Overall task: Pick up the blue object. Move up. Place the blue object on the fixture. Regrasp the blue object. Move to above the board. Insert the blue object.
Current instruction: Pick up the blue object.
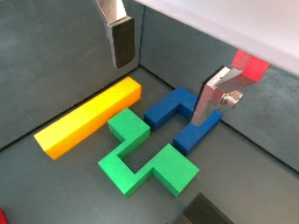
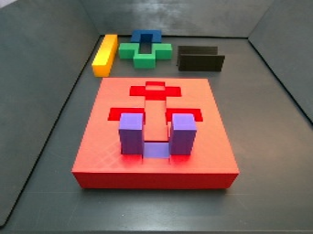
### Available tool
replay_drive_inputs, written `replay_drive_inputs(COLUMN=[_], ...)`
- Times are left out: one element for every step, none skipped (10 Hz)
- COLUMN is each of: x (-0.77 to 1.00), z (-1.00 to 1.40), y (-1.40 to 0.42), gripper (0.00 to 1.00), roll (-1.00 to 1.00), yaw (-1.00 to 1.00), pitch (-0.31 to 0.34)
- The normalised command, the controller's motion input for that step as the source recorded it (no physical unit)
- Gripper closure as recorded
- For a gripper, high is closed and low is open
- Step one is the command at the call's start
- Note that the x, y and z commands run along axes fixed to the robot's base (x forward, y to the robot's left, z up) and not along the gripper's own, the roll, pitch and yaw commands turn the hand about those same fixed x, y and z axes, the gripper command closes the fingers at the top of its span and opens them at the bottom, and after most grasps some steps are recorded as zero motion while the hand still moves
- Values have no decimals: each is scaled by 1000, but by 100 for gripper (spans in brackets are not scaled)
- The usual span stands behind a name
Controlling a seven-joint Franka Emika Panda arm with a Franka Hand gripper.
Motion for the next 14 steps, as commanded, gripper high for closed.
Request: replay_drive_inputs(x=[-109, -94, -74, -23, 0, 0, 31, 194, 306, 377, 474, 649, 854, 811], z=[-14, -46, -60, -69, -131, -140, -223, -229, -126, -51, -34, 0, 83, 83], y=[-71, -77, -91, -97, -114, -143, -74, 66, 183, 183, 197, 269, 237, 260], gripper=[0, 0, 0, 0, 0, 0, 0, 0, 0, 0, 0, 0, 0, 0], roll=[97, 91, 107, 134, 147, 136, 154, 214, 203, 146, 119, 110, 91, 114], yaw=[0, 0, 0, 0, 0, 0, 0, -43, -34, -6, 0, 0, 14, 51], pitch=[-11, -10, -4, 0, -3, 0, -4, 0, 0, 0, 0, 30, 170, 180])
